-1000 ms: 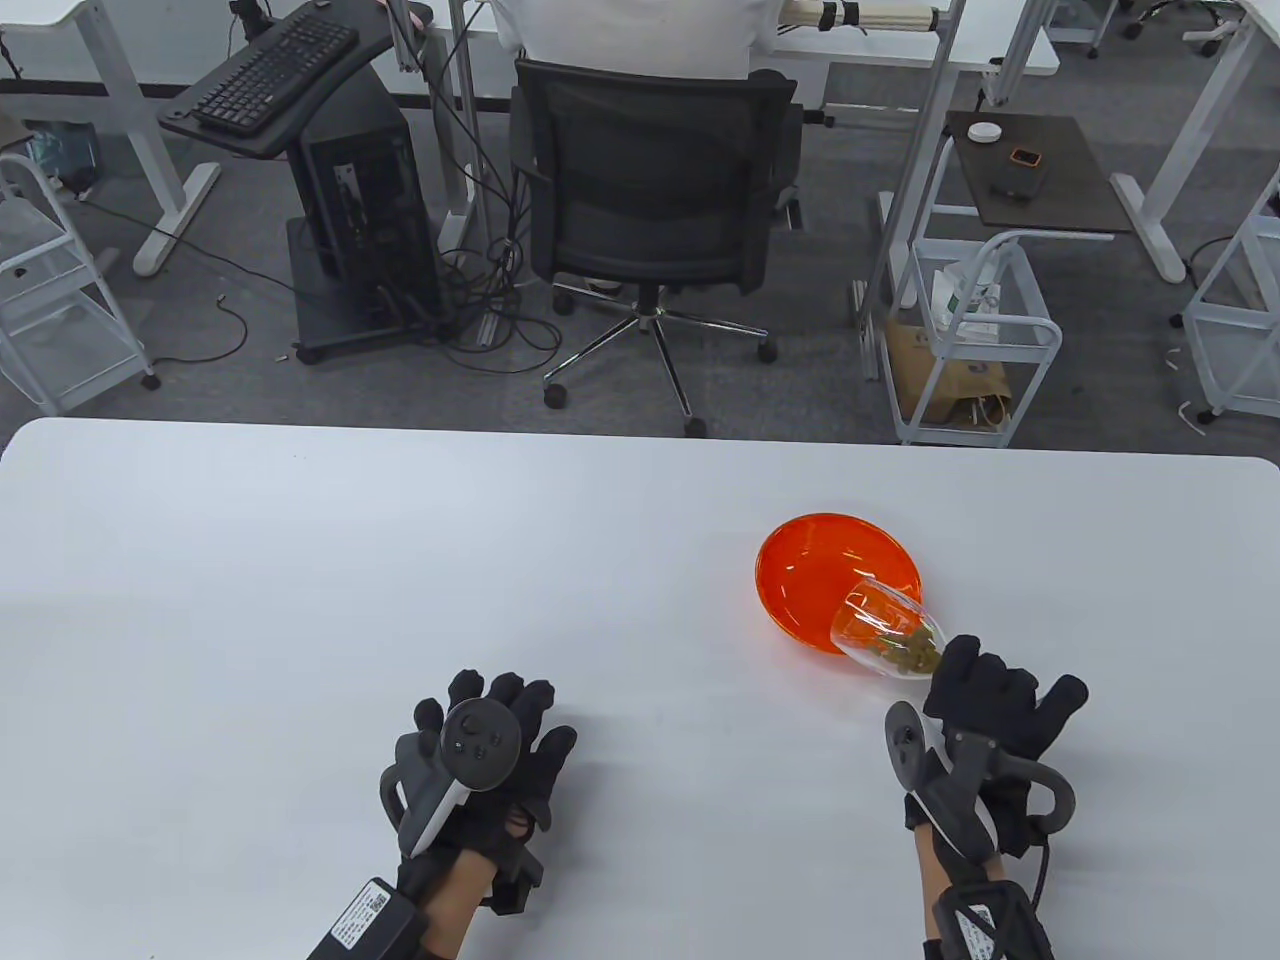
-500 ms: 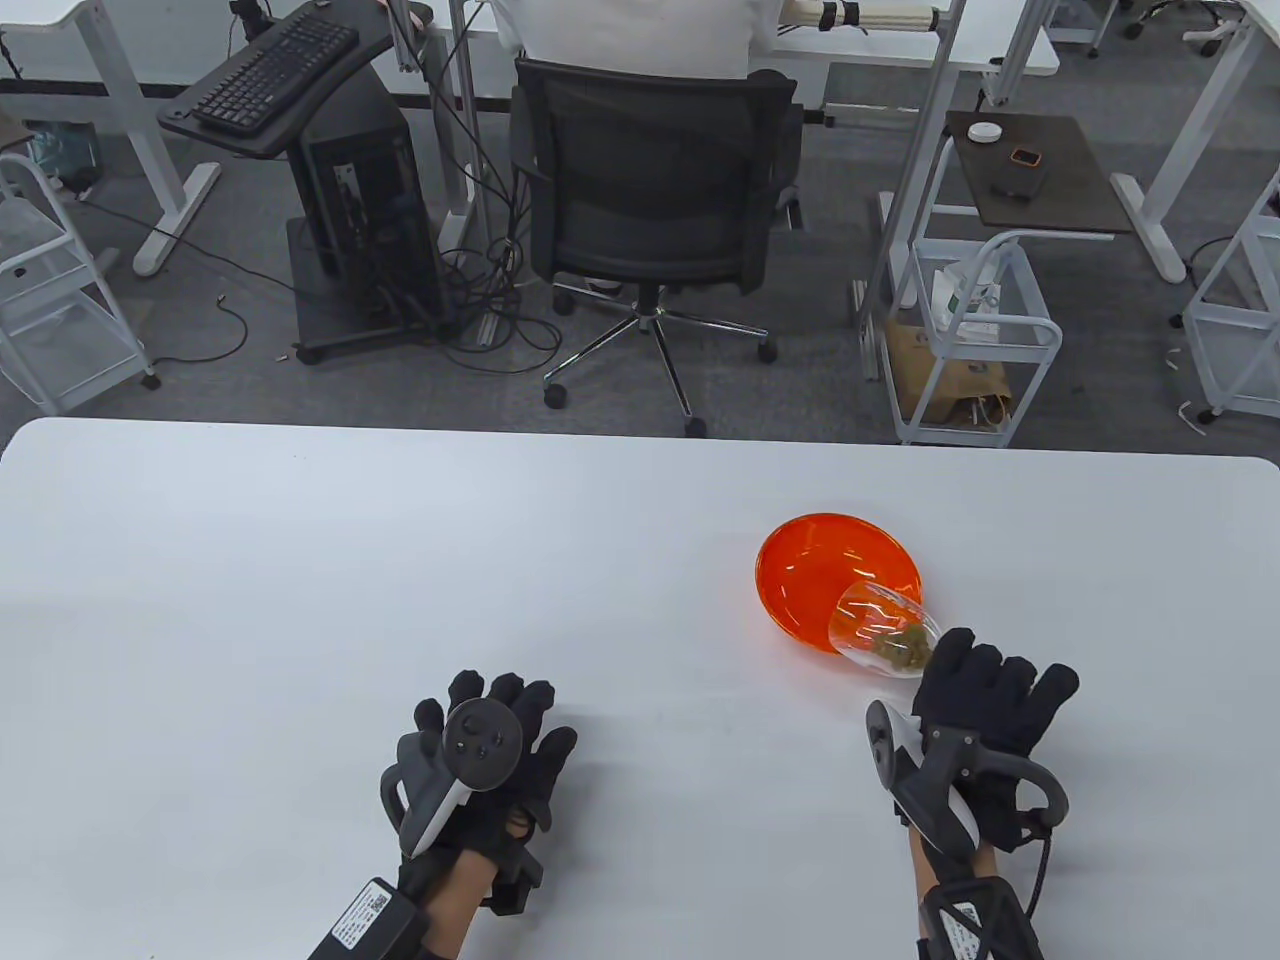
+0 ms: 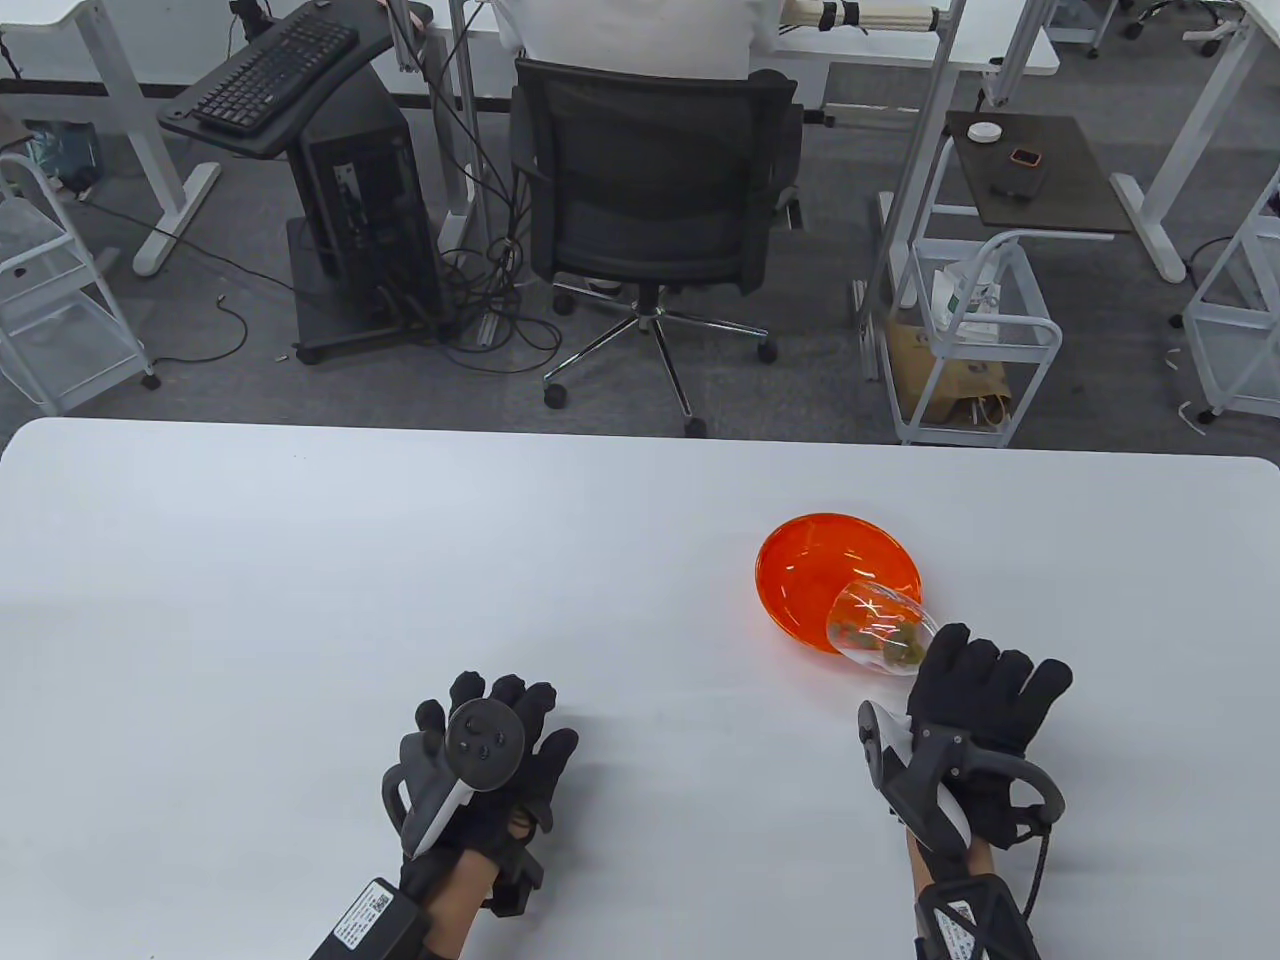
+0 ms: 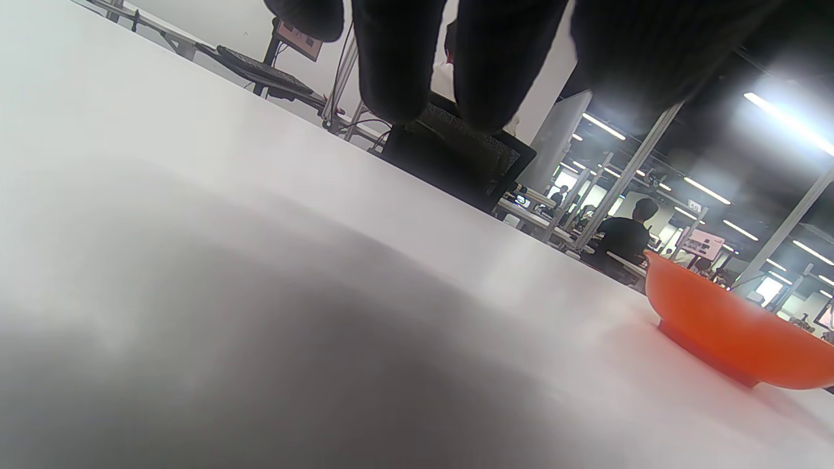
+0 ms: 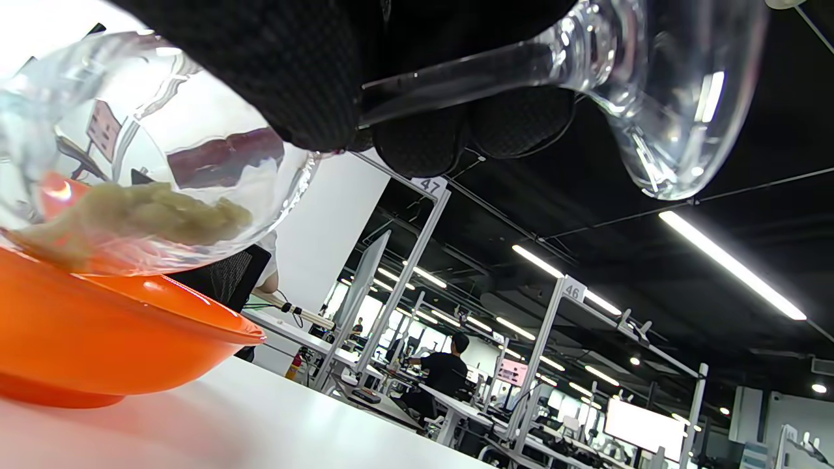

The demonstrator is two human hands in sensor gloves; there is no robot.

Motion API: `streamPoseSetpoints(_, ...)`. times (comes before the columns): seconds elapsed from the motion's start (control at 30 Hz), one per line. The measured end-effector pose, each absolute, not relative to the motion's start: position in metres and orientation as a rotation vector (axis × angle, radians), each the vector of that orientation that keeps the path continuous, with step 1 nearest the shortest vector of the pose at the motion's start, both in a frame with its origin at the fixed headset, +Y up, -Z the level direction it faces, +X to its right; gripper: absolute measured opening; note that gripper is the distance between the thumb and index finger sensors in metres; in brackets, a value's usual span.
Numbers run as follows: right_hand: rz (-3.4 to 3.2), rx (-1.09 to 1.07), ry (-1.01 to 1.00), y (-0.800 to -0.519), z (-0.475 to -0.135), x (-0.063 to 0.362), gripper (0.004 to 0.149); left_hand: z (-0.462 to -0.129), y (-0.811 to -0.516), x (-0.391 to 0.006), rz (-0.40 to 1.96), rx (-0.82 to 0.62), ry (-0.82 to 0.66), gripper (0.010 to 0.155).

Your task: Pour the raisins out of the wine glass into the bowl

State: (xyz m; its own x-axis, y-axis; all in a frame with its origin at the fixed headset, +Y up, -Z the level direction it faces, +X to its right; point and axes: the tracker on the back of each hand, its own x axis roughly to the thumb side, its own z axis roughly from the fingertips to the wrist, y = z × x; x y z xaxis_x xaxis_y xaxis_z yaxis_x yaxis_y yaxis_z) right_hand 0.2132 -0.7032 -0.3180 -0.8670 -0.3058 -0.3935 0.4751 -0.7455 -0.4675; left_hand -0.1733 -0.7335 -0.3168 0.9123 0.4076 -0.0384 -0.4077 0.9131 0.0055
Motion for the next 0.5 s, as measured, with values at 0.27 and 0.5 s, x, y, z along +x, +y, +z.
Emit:
streamPoseSetpoints(0.27, -2.520, 0.381, 0.804, -0.703, -0.319, 0.207, 0.043, -0.316, -0.735, -0.172, 0.426, -0.014, 0.039, 0.065)
streamPoseSetpoints(0.5, -2.473, 0.349, 0.821, -0.701, -0.317, 0.202, 0.043, -0.314, -0.734, -0.171, 0.426, -0.014, 0.035, 0.065)
